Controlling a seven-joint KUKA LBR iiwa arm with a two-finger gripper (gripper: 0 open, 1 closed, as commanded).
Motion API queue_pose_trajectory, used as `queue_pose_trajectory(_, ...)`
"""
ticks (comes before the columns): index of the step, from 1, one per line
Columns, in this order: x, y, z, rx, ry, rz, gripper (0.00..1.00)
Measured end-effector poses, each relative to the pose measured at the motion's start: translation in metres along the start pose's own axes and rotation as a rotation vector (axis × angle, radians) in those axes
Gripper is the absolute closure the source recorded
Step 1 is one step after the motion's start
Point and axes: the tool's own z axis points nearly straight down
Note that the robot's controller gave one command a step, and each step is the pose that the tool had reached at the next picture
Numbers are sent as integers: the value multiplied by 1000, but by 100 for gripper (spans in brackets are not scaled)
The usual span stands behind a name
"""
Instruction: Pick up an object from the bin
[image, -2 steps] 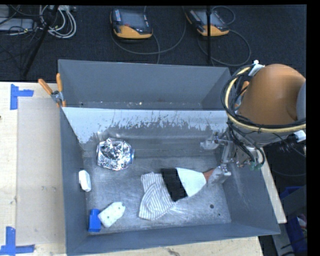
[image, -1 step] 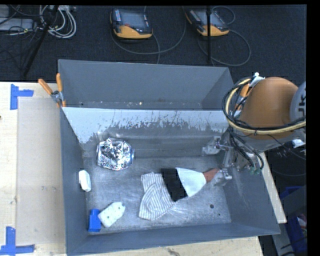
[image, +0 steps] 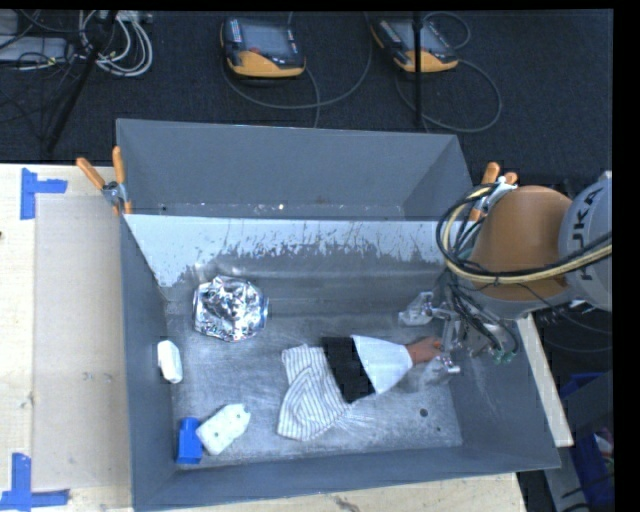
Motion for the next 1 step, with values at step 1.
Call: queue_pose_trajectory(1,-61,-64,114,-5,19,-111,0)
